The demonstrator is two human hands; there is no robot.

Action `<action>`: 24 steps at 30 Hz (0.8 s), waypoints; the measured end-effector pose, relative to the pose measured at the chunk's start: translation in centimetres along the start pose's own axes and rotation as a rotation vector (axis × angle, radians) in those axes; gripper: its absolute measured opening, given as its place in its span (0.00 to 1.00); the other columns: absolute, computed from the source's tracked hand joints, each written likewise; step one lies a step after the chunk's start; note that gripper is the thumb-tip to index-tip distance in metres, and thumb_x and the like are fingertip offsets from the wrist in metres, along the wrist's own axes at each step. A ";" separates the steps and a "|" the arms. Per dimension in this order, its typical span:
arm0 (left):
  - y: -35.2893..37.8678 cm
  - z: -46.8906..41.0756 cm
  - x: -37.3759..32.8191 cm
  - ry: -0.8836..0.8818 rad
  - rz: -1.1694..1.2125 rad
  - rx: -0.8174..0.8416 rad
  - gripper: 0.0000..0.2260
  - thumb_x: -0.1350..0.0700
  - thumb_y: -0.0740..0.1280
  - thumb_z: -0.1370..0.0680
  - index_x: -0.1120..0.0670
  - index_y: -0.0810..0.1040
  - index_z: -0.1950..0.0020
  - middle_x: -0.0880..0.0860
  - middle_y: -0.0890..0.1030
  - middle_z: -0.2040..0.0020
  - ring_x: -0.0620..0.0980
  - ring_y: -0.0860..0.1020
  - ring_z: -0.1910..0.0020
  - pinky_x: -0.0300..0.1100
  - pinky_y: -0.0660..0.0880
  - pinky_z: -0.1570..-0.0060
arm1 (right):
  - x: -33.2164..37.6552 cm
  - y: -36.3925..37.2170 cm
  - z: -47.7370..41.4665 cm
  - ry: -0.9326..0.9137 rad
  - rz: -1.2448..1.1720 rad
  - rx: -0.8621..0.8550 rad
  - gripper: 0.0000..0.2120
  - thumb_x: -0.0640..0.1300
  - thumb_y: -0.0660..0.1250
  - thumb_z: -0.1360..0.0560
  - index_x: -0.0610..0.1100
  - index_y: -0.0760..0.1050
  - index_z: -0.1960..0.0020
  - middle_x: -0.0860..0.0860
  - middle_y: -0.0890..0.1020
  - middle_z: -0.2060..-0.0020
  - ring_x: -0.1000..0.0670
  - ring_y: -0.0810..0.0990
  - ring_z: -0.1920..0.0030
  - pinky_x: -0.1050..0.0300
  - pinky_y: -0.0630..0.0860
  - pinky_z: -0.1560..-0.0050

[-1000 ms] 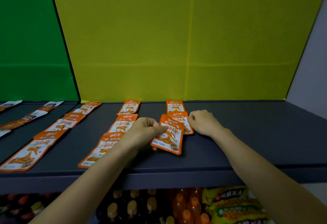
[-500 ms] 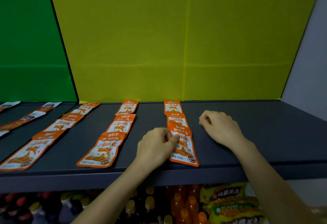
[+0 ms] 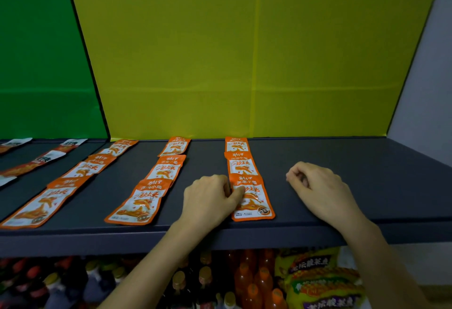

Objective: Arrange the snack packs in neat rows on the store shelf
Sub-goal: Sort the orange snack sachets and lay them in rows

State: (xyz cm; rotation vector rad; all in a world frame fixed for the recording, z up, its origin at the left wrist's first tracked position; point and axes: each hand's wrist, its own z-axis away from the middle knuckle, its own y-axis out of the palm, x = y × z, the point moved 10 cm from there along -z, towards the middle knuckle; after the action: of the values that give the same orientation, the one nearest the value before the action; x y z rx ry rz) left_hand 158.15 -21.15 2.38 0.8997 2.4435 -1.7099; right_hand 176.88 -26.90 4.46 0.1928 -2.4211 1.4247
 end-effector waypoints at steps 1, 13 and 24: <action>-0.5 0.1 -0.1 0.007 -0.019 -0.030 0.18 0.37 0.58 0.25 0.50 0.70 0.65 0.48 0.77 0.63 0.50 0.78 0.58 0.41 0.67 0.63 | 0.1 0.0 0.1 -0.008 0.006 0.000 0.10 0.53 0.56 0.22 0.52 0.74 0.52 0.61 0.70 0.66 0.54 0.73 0.58 0.58 0.64 0.63; -13.4 7.9 6.2 -0.053 -0.444 -0.460 0.14 0.48 0.57 0.27 0.53 0.79 0.58 0.52 0.81 0.66 0.56 0.81 0.66 0.41 0.70 0.75 | 12.1 -0.1 1.2 -0.392 -0.195 -0.023 0.06 0.52 0.58 0.22 0.54 0.73 0.52 0.59 0.78 0.54 0.56 0.77 0.52 0.58 0.70 0.59; -23.6 29.7 20.8 -0.641 -0.741 -0.457 0.06 0.52 0.69 0.29 0.54 0.81 0.61 0.53 0.83 0.66 0.56 0.81 0.71 0.38 0.70 0.79 | 34.8 8.4 12.4 -0.963 -0.473 0.303 0.09 0.55 0.55 0.22 0.56 0.71 0.46 0.59 0.76 0.50 0.56 0.75 0.47 0.61 0.71 0.51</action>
State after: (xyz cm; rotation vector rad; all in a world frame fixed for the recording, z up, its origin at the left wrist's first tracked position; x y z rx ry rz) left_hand 121.03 -43.24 3.68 -0.5820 2.6005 -1.1473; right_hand 139.31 -31.91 3.86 1.7351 -2.4589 1.6632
